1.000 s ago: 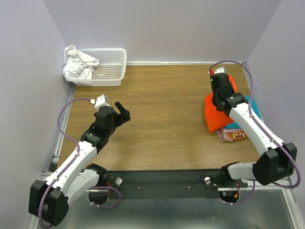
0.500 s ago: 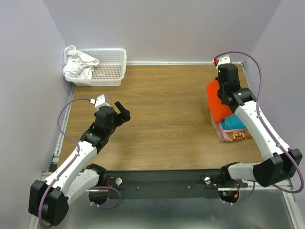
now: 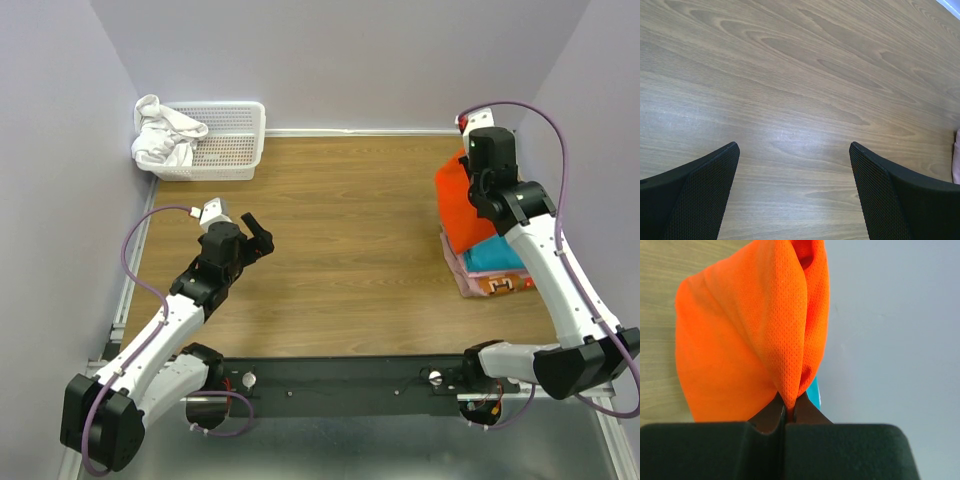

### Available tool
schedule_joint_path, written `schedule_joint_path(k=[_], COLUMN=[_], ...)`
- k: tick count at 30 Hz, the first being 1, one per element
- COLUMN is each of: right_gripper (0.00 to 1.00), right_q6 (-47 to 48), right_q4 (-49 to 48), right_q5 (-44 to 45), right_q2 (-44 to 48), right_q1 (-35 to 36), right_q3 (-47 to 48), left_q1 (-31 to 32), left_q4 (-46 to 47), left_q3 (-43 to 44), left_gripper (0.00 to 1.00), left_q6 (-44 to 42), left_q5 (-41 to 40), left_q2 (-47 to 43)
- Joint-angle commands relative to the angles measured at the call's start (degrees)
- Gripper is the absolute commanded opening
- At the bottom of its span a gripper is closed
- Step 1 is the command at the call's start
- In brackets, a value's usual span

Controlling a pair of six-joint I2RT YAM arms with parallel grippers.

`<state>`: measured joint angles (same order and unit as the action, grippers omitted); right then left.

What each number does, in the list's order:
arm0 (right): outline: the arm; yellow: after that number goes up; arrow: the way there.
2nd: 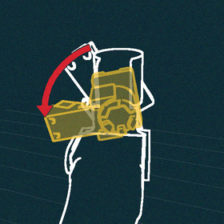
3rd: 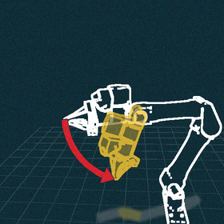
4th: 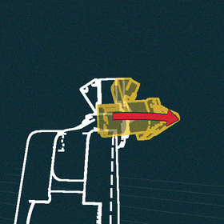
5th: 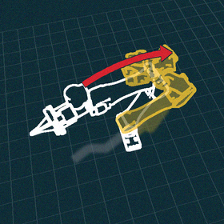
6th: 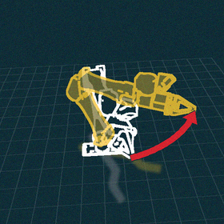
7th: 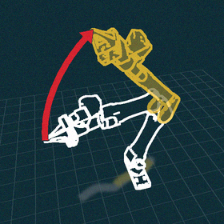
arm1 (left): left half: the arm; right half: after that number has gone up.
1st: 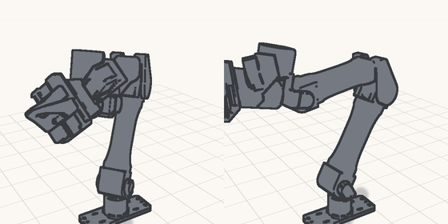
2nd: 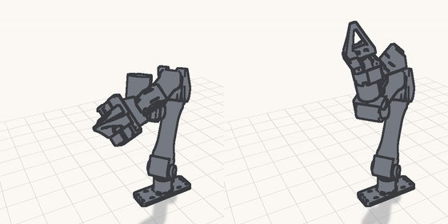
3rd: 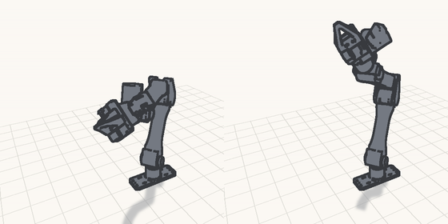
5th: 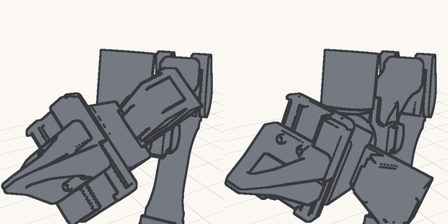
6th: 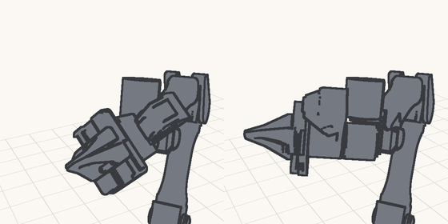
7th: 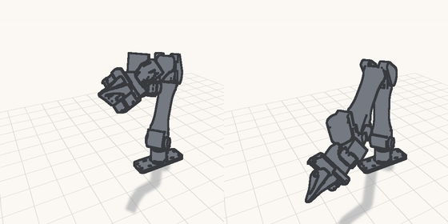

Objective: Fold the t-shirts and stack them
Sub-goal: Neatly place the folded tshirt to the corner

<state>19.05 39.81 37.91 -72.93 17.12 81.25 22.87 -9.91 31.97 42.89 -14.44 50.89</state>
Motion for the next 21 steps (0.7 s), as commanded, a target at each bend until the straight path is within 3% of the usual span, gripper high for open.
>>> schedule_joint_path(k=[1, 21], right_gripper=[0.00, 0.00], right_q6=[-2.26, -2.44], right_q4=[4.74, 11.34], right_q5=[-1.44, -2.84], right_q2=[1.91, 0.68], right_q1=[-0.43, -3.76], right_q3=[1.45, 4.88], left_q1=[-0.29, -0.29], left_q4=[1.12, 1.39], left_q3=[0.11, 0.29], left_gripper=[0.98, 0.98], left_q6=[-0.71, -0.88], left_q5=[-1.21, -1.56], left_q2=[0.35, 2.89])
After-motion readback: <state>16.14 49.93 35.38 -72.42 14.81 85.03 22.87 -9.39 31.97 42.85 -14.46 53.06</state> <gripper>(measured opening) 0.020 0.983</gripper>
